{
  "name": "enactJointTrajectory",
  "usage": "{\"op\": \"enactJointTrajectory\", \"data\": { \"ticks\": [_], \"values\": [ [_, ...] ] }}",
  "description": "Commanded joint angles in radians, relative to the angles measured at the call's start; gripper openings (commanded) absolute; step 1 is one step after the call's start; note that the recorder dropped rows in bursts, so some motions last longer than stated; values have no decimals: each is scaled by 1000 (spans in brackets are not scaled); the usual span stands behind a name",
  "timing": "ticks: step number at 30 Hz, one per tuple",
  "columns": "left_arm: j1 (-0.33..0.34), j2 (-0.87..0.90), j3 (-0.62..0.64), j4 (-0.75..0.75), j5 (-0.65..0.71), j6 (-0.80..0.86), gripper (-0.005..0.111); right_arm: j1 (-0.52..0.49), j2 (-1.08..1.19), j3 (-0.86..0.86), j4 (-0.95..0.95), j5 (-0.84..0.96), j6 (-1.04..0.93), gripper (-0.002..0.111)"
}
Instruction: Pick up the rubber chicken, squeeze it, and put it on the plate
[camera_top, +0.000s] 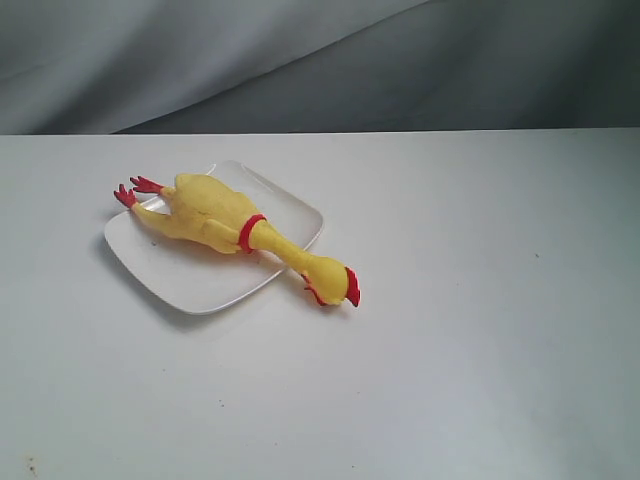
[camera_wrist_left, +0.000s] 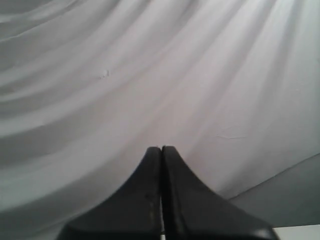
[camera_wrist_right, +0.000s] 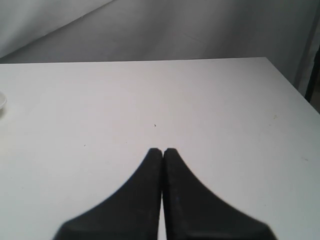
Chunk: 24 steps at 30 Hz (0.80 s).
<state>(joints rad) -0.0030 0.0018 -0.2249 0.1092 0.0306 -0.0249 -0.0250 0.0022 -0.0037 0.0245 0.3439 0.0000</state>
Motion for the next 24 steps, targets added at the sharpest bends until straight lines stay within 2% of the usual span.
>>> {"op": "enactJointTrajectory", "data": {
  "ticks": [1, 6, 13, 14, 18, 24],
  "values": [
    [4, -2, 5, -30, 34, 34, 0, -8, -2, 4, -10, -1, -7, 0],
    [4, -2, 38, -30, 169, -30, 0, -8, -2, 4, -10, -1, -7, 0],
    [4, -2, 225, -30, 86, -94, 0, -8, -2, 4, -10, -1, -7, 0],
    [4, -2, 225, -30, 86, -99, 0, -8, -2, 4, -10, -1, -7, 0],
    [4, -2, 225, -32, 258, -105, 0, -8, -2, 4, -10, -1, -7, 0],
    [4, -2, 225, -32, 251, -105, 0, -8, -2, 4, -10, -1, -7, 0]
  ]
}}
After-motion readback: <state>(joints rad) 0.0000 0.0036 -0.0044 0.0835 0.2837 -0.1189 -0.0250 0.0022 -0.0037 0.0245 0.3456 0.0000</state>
